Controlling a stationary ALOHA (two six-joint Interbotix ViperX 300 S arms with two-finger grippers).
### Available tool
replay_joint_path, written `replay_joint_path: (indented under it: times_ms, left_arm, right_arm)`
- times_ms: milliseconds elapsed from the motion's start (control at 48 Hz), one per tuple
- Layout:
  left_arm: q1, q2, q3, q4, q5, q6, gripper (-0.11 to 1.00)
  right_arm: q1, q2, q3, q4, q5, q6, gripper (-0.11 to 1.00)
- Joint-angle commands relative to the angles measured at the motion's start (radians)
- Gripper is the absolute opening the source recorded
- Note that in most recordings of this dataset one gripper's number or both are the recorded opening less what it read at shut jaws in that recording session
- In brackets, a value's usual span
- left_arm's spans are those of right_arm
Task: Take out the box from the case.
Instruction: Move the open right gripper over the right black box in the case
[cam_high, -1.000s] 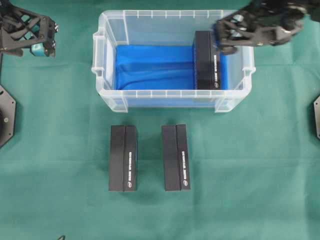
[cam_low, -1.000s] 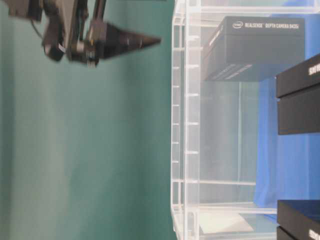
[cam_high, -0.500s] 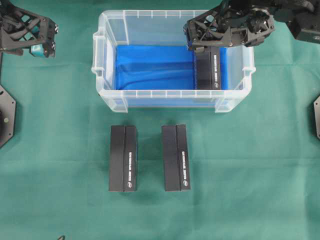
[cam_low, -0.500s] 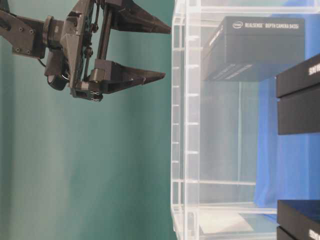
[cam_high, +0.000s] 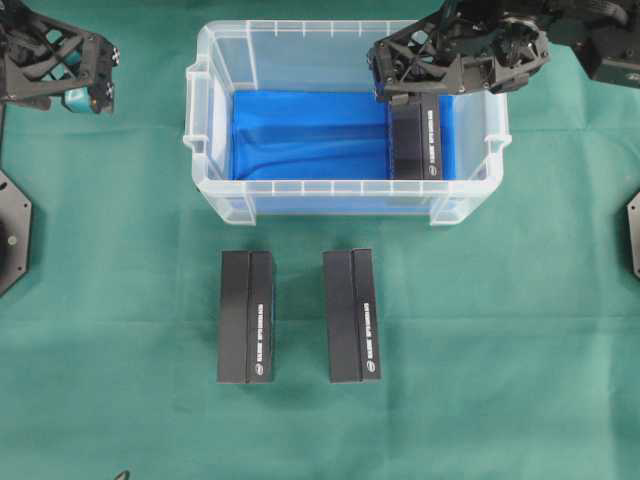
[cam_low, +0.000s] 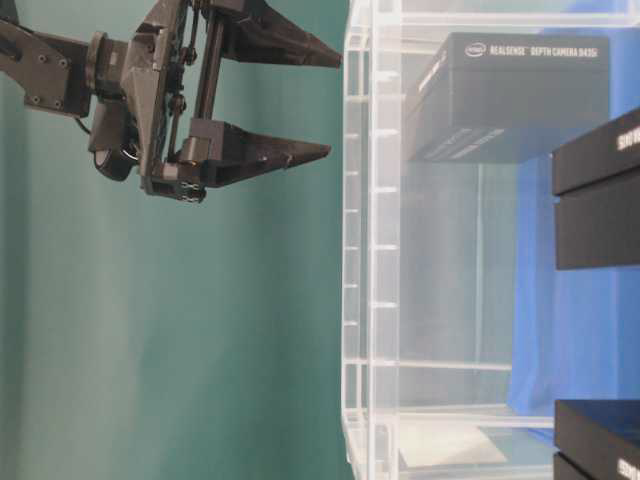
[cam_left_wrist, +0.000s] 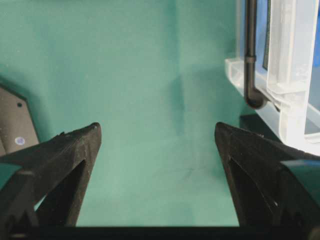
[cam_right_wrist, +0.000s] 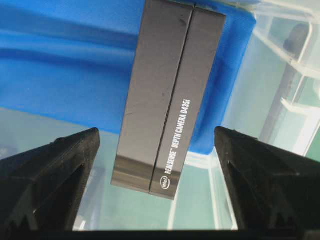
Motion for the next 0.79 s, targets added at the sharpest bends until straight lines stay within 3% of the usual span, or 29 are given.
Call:
replay_joint_path:
  times_ms: [0,771]
  left_arm:
    - [0.003,-0.006,-0.025,-0.002,-0.002,0.000,0.90]
    - [0.005,-0.011,-0.018,-0.002,0.003,-0.003,0.90]
  right_arm:
    - [0.003,-0.012,-0.018,-0.003,0.000,0.002,0.91]
    - [0.002,-0.012,0.006,-0.003,-0.005,0.003,0.91]
